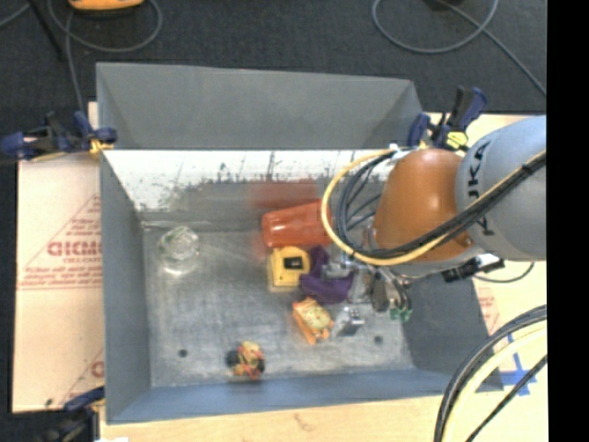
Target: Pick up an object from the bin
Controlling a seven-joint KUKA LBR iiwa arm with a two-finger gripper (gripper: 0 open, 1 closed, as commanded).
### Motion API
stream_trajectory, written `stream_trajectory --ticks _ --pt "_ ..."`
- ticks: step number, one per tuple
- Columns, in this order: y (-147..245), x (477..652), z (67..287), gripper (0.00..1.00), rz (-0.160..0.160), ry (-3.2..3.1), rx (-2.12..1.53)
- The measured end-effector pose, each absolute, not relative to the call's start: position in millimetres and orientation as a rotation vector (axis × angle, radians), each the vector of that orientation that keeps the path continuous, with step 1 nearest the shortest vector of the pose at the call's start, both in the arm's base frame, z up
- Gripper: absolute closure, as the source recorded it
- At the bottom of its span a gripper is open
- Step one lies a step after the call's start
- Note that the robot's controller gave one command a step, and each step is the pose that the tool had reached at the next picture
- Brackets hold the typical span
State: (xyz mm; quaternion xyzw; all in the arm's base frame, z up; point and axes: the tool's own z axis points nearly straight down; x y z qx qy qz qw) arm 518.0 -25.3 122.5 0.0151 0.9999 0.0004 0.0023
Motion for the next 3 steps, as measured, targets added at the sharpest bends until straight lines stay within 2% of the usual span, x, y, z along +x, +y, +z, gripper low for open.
stream_trajectory --ticks 1,2,3 --pt "-41.7 533.9 144.3 0.0 -0.001 3.139 0.049" --pt "-58.5 553.5 121.4 0.0 0.001 3.134 0.094" --pt "-61.2 564.4 76.6 0.0 0.001 3.133 0.118"
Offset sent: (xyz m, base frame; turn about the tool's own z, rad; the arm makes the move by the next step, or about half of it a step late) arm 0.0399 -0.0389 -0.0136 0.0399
